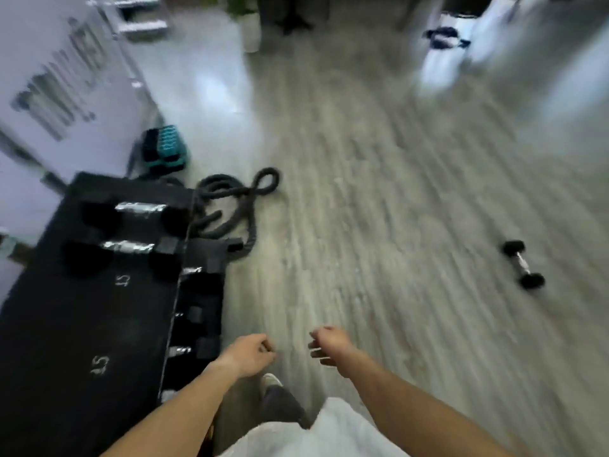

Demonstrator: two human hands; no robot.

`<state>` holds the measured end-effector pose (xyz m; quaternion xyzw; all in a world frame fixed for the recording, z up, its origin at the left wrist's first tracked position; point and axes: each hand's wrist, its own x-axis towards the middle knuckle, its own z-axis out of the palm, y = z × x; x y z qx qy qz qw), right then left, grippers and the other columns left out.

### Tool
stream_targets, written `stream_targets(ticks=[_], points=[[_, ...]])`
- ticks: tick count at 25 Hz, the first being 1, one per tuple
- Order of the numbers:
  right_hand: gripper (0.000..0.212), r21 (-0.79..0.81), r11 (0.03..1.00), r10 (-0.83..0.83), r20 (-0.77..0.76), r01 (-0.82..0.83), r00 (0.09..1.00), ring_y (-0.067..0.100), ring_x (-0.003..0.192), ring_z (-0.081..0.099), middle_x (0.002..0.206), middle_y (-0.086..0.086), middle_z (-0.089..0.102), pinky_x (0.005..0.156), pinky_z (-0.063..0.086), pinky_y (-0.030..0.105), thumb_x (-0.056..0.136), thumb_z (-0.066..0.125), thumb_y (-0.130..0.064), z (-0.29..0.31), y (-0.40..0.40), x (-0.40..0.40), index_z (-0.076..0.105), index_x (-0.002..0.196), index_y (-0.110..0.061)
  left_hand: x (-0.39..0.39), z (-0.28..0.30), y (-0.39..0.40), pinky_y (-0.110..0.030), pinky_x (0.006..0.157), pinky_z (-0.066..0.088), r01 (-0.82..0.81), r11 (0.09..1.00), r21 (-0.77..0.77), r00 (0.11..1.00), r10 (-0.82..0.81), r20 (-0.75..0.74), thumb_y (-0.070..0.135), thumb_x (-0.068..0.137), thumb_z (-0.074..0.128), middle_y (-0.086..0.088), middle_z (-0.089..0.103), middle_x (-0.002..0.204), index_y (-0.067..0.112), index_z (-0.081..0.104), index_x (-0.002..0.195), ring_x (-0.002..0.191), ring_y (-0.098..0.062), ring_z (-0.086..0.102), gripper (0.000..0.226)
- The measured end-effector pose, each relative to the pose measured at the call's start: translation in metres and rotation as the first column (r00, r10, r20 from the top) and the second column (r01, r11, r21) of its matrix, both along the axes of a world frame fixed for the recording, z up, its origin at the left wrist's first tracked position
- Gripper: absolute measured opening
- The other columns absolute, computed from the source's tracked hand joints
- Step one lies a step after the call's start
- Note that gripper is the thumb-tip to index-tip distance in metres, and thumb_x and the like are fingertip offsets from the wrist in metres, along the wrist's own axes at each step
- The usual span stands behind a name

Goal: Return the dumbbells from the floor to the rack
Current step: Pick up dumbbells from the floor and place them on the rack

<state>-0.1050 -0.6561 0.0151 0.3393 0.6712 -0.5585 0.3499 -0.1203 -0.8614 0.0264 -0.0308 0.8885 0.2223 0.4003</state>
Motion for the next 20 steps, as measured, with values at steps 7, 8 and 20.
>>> stream_targets(ticks=[7,8,20], points=[[0.017,0.020,0.832,-0.554,0.018,0.554,0.832,0.017,0.056,0.059,0.072,0.002,0.065,0.055,0.041,0.023,0.094,0.051,-0.019,-0.008,0.203,-0.003,0.062,0.081,-0.016,-0.100,-0.017,0.238,-0.016,0.064,0.048,0.492,0.870,0.040,0.869,-0.493,0.047,0.029,0.086,0.065,0.009,0.064,0.076,0.028,0.063,0.079,0.071,-0.009,0.059,0.007],[0.017,0.036,0.802,-0.597,0.033,0.596,0.801,0.017,0.058,0.060,0.073,0.002,0.065,0.056,0.042,0.024,0.094,0.052,-0.019,-0.010,0.229,-0.006,0.062,0.080,-0.016,-0.113,-0.022,0.269,-0.019,0.067,0.048,0.540,0.840,0.048,0.838,-0.542,0.058,0.031,0.086,0.066,0.008,0.062,0.076,0.028,0.064,0.084,0.071,-0.010,0.057,0.004],[0.015,0.059,0.389,-0.919,0.097,0.919,0.383,0.017,0.060,0.066,0.078,0.003,0.071,0.056,0.044,0.023,0.092,0.057,-0.023,-0.013,0.498,-0.078,0.065,0.082,-0.016,-0.260,-0.030,0.615,-0.027,0.075,0.050,0.893,0.449,0.040,0.441,-0.889,0.123,0.034,0.091,0.064,-0.004,0.071,0.094,0.023,0.066,0.095,0.082,-0.018,0.063,0.011]])
